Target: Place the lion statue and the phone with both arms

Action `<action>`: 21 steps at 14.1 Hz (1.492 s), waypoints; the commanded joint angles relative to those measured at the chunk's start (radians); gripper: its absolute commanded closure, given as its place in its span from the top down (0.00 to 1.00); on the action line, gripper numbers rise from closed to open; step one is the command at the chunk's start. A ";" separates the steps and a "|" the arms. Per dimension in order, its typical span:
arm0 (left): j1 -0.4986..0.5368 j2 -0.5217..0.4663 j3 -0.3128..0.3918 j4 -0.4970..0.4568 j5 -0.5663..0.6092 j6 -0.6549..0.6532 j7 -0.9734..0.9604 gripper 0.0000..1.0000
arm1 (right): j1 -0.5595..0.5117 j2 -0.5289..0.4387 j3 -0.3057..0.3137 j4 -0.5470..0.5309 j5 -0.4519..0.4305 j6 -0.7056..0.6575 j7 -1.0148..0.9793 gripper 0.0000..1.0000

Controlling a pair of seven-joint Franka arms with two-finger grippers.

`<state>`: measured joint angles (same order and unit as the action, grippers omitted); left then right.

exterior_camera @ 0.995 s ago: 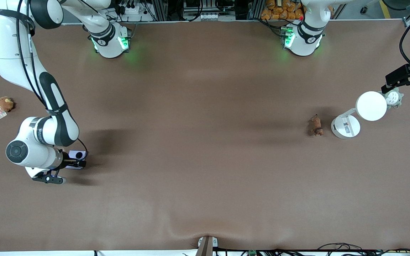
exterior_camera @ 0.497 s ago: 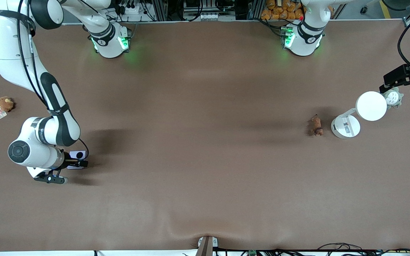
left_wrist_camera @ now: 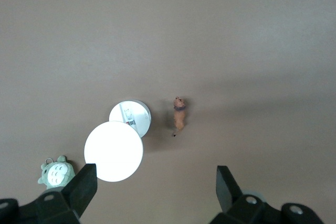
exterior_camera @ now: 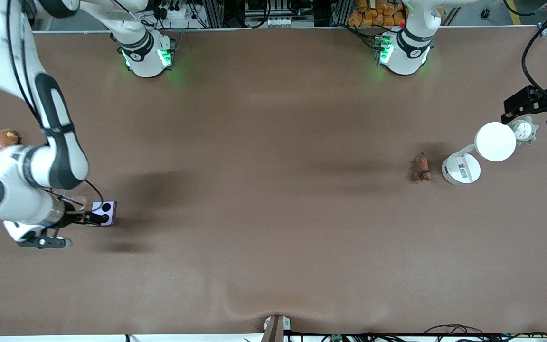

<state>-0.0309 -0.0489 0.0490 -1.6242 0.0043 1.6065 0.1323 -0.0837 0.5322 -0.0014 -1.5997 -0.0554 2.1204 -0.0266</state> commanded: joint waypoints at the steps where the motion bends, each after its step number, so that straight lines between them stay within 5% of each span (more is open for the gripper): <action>1: -0.007 -0.017 0.014 -0.008 0.016 -0.010 0.001 1.00 | -0.002 -0.165 0.006 -0.037 0.038 -0.108 -0.036 1.00; 10: -0.011 -0.011 0.012 0.003 0.019 -0.011 -0.011 1.00 | 0.039 -0.497 -0.005 -0.023 0.069 -0.517 -0.018 1.00; 15: -0.015 -0.011 -0.030 0.004 0.017 -0.051 -0.297 1.00 | 0.041 -0.512 -0.002 0.102 0.101 -0.741 0.105 1.00; 21: -0.006 -0.009 -0.044 0.010 0.026 -0.053 -0.295 1.00 | 0.044 -0.540 -0.002 0.098 0.100 -0.737 0.103 1.00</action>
<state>-0.0406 -0.0490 0.0034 -1.6240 0.0087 1.5695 -0.1621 -0.0408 0.0092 -0.0042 -1.5002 0.0345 1.3926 0.0556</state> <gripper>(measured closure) 0.000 0.000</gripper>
